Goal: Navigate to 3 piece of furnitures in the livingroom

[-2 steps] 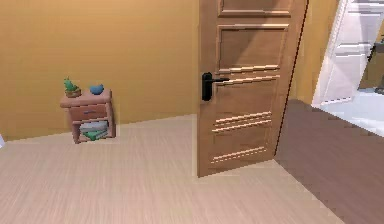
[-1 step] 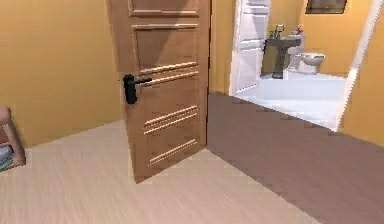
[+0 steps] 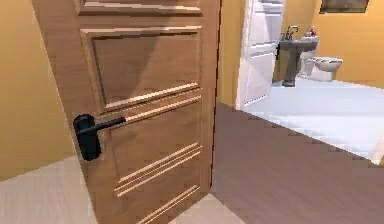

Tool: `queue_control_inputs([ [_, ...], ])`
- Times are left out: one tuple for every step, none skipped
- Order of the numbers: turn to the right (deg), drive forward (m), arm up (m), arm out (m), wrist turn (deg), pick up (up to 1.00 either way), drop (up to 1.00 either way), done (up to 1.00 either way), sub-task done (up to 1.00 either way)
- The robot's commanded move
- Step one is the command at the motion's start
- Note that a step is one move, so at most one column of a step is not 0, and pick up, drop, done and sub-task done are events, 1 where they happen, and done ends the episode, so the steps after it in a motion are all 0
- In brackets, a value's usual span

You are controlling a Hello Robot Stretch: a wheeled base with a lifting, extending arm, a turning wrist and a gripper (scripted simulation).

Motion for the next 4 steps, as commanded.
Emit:
queue_control_inputs([
  [33.0, 0.00, 0.00, 0.00, 0.0, 0.00, 0.00, 0.00, 0.00],
  [0.0, 1.00, 0.00, 0.00, 0.0, 0.00, 0.00, 0.00, 0.00],
  [6.0, 0.00, 0.00, 0.00, 0.0, 0.00, 0.00, 0.00, 0.00],
  [0.0, 0.25, 0.00, 0.00, 0.0, 0.00, 0.00, 0.00, 0.00],
])
